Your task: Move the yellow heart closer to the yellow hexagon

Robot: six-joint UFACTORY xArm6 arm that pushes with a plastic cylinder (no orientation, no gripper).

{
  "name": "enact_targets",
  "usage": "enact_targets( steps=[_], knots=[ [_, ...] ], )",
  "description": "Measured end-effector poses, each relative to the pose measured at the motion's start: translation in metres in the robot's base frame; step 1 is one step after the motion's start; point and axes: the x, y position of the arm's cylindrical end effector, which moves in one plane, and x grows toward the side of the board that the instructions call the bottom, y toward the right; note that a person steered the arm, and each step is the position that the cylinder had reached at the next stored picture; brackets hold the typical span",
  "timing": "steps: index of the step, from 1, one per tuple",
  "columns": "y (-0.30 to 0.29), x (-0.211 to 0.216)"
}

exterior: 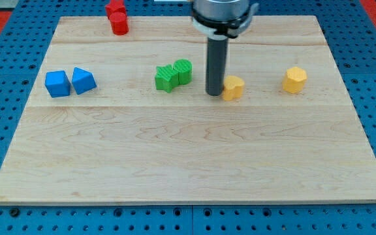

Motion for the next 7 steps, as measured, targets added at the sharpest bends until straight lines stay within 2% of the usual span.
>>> enact_targets(
  steps=[2,4,5,6,7],
  knots=[
    [0.041,0.011],
    [0.07,-0.001],
    [0.074,-0.007],
    [0.047,-0.012],
    [0.053,-0.021]
  ],
)
